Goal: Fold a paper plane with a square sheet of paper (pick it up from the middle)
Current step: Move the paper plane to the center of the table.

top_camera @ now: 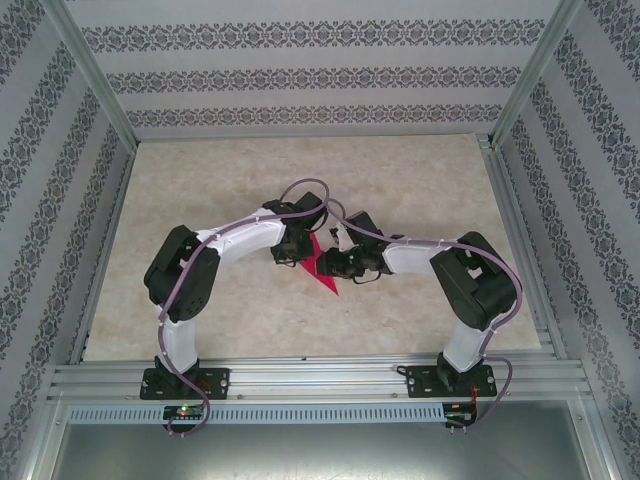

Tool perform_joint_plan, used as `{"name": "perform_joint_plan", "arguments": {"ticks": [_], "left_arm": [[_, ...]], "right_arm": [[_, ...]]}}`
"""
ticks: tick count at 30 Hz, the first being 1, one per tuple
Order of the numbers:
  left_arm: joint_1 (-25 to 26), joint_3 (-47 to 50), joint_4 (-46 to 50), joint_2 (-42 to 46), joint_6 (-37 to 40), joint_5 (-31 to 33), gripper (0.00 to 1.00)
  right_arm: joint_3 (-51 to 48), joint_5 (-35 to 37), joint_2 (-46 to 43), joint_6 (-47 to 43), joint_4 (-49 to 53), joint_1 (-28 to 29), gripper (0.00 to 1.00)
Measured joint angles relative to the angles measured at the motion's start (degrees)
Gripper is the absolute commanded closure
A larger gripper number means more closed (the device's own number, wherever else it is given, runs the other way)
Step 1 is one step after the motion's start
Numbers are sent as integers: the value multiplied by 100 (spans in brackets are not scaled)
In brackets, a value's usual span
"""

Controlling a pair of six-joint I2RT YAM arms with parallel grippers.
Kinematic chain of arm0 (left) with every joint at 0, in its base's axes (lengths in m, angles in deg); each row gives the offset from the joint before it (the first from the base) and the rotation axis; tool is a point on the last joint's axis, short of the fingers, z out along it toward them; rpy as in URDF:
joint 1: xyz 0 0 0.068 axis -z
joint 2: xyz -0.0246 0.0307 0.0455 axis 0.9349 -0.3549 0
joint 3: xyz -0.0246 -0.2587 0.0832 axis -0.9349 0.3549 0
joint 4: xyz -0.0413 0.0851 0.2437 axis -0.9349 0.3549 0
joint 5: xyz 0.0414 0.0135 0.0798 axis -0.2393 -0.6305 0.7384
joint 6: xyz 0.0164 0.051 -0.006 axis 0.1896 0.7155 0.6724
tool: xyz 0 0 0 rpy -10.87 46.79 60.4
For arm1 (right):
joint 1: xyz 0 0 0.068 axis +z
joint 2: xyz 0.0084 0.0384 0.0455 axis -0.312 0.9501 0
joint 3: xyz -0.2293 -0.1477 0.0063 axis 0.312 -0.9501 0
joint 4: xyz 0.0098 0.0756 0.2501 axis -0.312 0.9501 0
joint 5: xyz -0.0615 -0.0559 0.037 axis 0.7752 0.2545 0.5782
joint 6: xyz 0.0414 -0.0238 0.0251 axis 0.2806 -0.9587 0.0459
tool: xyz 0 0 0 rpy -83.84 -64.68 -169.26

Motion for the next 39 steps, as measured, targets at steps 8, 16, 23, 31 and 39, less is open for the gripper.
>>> {"name": "perform_joint_plan", "arguments": {"ticks": [8, 16, 23, 31, 39], "left_arm": [[0, 138, -166, 227, 2, 2, 79], [0, 492, -299, 671, -35, 188, 74], [-31, 1158, -459, 1563, -505, 789, 71], [-179, 1843, -686, 2315, -951, 1252, 67], [-225, 1956, -743, 2413, -1106, 1414, 66]], "right_arm": [[142, 280, 0, -197, 245, 140, 75], [570, 824, 0, -494, 811, 446, 72], [866, 1425, 2, -732, 1283, 743, 71], [992, 1762, 101, -807, 1550, 852, 70], [1014, 1810, 201, -839, 1613, 859, 72]]}}
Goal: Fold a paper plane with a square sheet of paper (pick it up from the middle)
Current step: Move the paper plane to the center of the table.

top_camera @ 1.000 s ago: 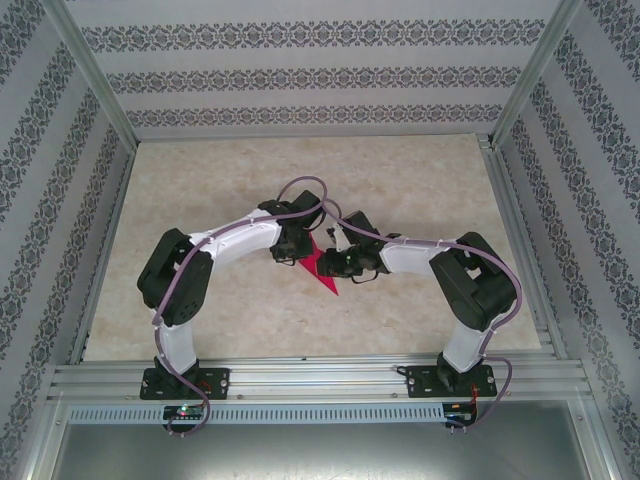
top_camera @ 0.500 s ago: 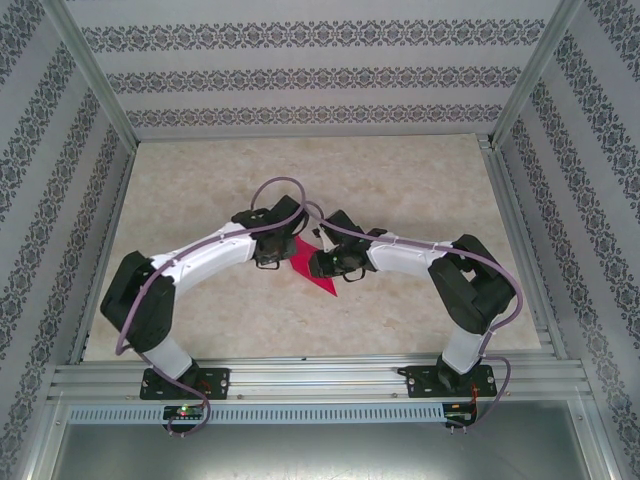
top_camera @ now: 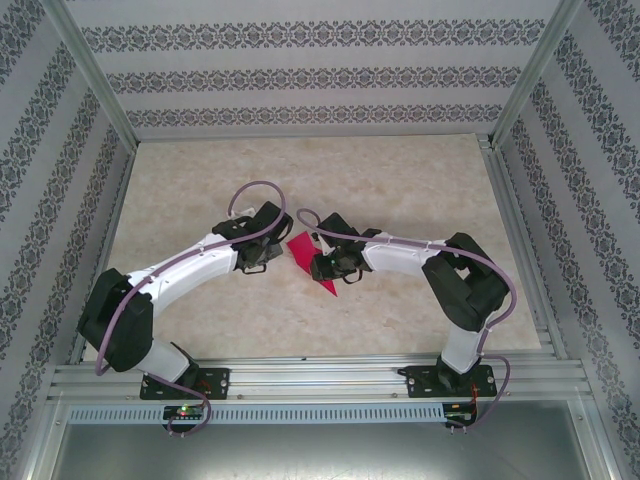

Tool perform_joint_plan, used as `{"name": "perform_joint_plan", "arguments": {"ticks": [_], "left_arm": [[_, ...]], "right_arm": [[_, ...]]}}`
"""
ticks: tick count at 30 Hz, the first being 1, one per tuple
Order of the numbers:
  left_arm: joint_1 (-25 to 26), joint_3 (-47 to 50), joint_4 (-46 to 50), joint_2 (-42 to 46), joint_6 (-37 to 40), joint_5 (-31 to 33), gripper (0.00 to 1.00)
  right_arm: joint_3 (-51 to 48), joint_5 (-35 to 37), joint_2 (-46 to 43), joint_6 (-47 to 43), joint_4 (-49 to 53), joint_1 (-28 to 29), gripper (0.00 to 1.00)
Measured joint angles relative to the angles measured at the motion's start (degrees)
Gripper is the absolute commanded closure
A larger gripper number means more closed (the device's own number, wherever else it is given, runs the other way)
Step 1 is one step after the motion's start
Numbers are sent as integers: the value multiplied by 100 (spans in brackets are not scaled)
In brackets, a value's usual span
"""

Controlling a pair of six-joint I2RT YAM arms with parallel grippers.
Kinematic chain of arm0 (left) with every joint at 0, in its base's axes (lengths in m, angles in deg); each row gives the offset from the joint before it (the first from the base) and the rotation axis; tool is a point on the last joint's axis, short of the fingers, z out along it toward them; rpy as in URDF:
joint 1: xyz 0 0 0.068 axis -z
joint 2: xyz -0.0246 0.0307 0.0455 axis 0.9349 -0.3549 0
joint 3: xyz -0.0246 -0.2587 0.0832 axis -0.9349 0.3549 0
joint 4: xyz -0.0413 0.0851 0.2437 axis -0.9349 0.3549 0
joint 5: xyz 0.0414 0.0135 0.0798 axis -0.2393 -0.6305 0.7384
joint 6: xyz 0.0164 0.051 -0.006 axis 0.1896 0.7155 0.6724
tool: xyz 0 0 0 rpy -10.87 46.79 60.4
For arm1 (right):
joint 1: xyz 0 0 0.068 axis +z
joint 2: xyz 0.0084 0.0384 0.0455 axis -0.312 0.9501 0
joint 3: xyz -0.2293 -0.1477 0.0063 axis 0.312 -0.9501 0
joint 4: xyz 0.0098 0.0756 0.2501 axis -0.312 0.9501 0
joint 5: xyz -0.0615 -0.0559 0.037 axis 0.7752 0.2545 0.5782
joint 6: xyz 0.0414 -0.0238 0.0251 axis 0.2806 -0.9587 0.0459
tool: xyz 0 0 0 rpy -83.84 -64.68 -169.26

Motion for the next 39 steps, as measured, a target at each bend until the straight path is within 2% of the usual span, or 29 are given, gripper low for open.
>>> {"name": "perform_joint_plan", "arguments": {"ticks": [13, 22, 28, 30, 35, 39], "left_arm": [[-2, 420, -192, 566, -229, 391, 65], [-2, 654, -337, 837, -293, 544, 54], [-2, 682, -448, 852, -297, 551, 54], [-2, 688, -457, 852, -297, 551, 51], [-2, 748, -625, 850, -249, 428, 38], [-7, 710, -837, 603, -179, 46, 36]], "right_arm": [[114, 0, 48, -50, 68, 0, 75], [166, 0, 70, -61, 96, 0, 75], [225, 0, 114, -63, 142, 0, 74], [236, -2, 125, -63, 153, 0, 74], [236, -2, 125, -61, 168, 0, 73], [236, 0, 125, -61, 168, 0, 74]]}}
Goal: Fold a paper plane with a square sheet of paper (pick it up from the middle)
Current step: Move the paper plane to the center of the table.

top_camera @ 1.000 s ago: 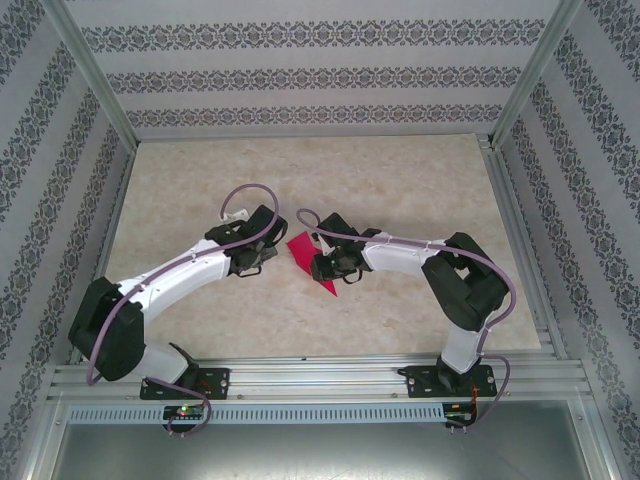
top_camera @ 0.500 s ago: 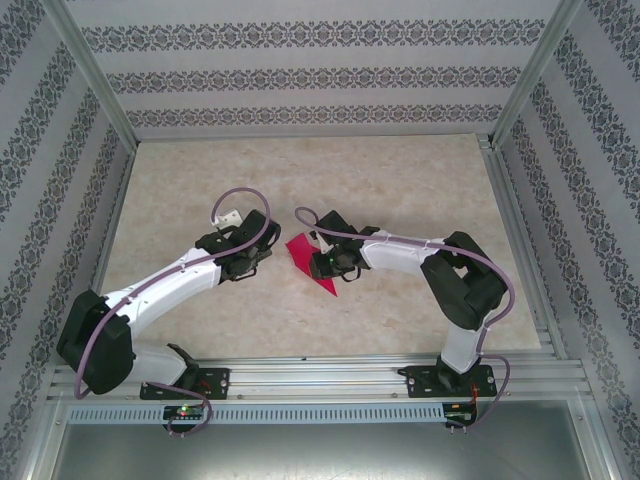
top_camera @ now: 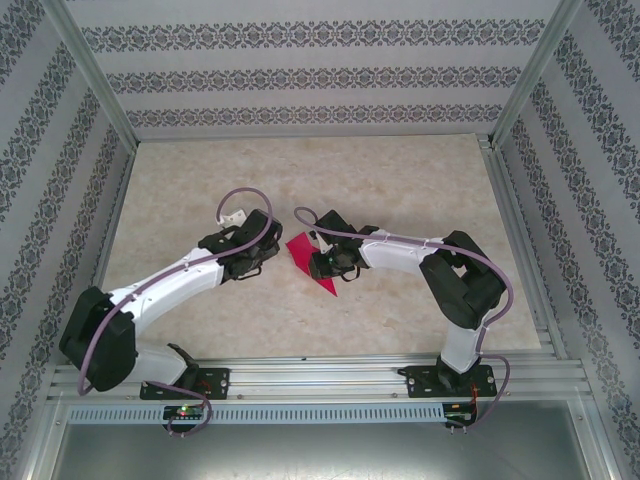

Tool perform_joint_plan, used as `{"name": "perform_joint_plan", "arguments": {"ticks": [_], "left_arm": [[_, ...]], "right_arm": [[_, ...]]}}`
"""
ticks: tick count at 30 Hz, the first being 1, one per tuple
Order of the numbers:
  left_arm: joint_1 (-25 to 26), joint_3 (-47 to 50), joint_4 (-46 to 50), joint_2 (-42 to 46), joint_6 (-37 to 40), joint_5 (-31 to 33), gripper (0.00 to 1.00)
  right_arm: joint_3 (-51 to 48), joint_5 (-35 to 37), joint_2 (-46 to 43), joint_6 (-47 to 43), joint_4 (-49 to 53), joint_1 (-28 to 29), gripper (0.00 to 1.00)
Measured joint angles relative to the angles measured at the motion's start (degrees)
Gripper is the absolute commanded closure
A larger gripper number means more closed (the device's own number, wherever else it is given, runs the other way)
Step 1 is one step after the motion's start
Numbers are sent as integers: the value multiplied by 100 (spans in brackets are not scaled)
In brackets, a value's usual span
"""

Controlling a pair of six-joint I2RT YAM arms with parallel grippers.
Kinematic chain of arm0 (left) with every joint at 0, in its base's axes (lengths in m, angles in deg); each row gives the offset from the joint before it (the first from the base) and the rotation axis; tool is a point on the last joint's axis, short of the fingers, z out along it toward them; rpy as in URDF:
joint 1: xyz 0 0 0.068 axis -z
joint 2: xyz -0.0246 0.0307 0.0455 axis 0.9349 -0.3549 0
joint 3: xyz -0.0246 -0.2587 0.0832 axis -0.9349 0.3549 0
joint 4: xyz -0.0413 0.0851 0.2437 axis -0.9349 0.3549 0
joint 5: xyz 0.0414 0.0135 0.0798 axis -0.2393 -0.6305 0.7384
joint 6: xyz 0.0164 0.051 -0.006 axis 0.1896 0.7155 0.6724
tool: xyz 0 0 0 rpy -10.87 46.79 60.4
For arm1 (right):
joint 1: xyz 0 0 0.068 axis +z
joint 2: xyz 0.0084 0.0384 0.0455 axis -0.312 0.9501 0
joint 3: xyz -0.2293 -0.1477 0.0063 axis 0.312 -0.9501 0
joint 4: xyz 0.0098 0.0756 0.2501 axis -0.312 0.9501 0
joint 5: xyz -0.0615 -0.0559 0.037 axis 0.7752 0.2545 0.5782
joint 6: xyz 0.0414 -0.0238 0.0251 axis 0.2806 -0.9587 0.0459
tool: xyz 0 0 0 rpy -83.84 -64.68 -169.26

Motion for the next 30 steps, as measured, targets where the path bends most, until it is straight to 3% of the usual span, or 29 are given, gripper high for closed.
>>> {"name": "perform_joint_plan", "arguments": {"ticks": [9, 15, 22, 30], "left_arm": [[-348, -96, -614, -1167, 33, -1519, 37], [-455, -92, -1102, -1290, -50, -2164, 38], [-494, -92, -1268, -1650, -179, -2586, 55], [-514, -94, -1263, -1740, -238, -2706, 67]], "right_arm": [[0, 0, 0, 0, 2, 0, 73], [0, 0, 2, 2, 0, 0, 73], [0, 0, 33, 2, 0, 0, 73], [0, 0, 33, 2, 2, 0, 73]]}}
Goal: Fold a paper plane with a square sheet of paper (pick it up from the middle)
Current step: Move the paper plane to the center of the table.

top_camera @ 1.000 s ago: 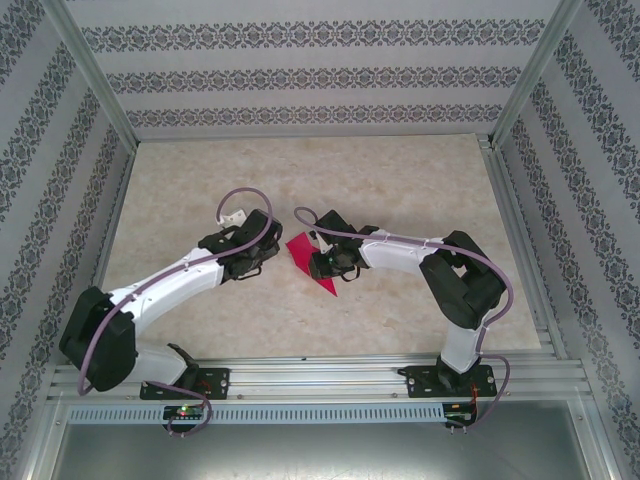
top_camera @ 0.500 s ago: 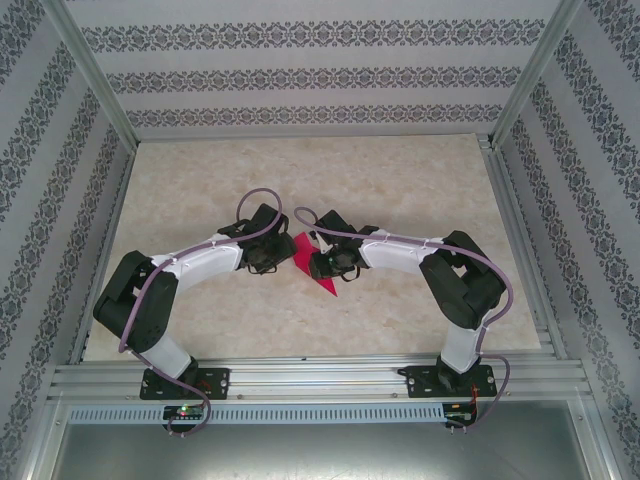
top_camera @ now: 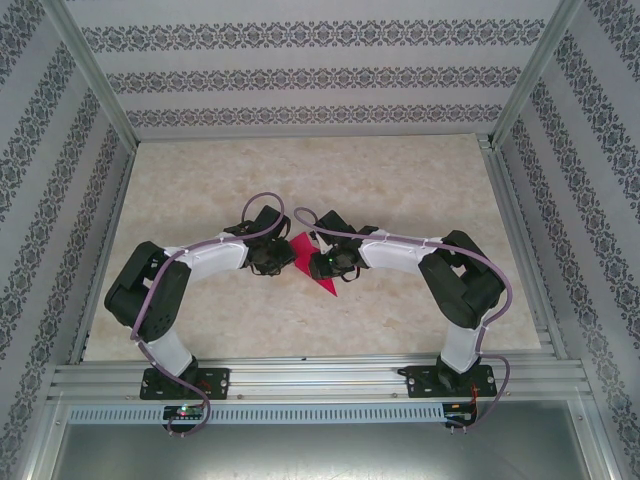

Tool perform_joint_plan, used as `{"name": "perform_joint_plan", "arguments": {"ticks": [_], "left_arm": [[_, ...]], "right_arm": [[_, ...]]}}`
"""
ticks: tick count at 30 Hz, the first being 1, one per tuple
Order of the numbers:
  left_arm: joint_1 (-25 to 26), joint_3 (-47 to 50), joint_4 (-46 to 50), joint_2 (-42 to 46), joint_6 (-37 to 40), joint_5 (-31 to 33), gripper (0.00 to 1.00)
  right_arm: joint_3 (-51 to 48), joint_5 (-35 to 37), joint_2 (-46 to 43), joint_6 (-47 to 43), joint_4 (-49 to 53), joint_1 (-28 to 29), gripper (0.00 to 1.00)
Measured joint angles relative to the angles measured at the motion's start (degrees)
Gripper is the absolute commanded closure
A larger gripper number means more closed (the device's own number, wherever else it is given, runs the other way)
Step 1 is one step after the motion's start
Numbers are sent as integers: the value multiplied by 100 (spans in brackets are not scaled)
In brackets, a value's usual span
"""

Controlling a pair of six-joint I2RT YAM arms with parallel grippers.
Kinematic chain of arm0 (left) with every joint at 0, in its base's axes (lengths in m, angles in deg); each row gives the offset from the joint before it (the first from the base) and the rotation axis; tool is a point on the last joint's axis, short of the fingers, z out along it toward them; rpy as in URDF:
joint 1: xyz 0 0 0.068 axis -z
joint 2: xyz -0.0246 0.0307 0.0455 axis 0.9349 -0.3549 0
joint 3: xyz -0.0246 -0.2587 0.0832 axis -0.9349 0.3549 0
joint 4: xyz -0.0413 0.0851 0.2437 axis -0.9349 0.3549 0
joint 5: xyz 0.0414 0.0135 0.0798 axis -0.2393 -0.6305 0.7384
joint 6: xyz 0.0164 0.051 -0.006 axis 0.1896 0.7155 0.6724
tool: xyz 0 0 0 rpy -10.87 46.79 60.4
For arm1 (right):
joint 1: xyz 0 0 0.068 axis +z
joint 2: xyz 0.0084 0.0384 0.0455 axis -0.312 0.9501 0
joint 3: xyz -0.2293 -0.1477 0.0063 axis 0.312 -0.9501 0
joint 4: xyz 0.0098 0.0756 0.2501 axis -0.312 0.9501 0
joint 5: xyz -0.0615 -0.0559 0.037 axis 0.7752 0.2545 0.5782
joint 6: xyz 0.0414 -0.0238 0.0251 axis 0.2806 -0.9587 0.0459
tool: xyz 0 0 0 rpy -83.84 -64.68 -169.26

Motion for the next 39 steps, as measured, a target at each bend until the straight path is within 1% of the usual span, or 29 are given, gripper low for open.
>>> {"name": "perform_joint_plan", "arguments": {"ticks": [1, 2, 6, 7, 9, 10, 14, 17, 20, 24, 27, 29, 34, 39], "left_arm": [[0, 0, 0, 0, -2, 0, 72], [-2, 0, 2, -2, 4, -7, 73], [-2, -33, 13, -46, 2, -63, 71], [-2, -50, 15, -66, 2, -72, 72], [-2, -59, 24, -70, 11, -87, 71], [-2, -61, 20, -68, 17, -90, 70], [-2, -57, 31, 92, 42, 7, 68], [-2, -24, 87, 452, 44, 273, 67], [-2, 50, 177, 898, 42, 610, 67], [-2, 201, 262, 1353, 42, 1045, 65], [-2, 354, 367, 1585, 42, 1316, 64], [-2, 431, 439, 1679, 42, 1443, 64], [-4, 468, 503, 1762, 42, 1609, 63], [-4, 468, 503, 1762, 42, 1617, 63]], "right_arm": [[0, 0, 0, 0, -2, 0, 73], [0, 0, 2, 0, -2, 0, 73], [0, 2, 11, 2, -2, 0, 75], [0, 7, 17, 0, 0, 0, 79], [0, 20, 31, 11, 7, 0, 83], [0, 28, 31, 9, 20, 0, 88], [59, 136, 31, 2, 116, 2, 97], [267, 382, 24, 52, 387, 35, 100], [507, 767, -37, 260, 636, 39, 99], [1067, 1331, 13, 756, 1207, 39, 98], [1613, 1626, 286, 1056, 1574, 39, 94], [1882, 1784, 522, 1215, 1731, 39, 90], [2194, 1952, 938, 1377, 2111, 39, 90], [2385, 1952, 1204, 1386, 2212, 39, 90]]}}
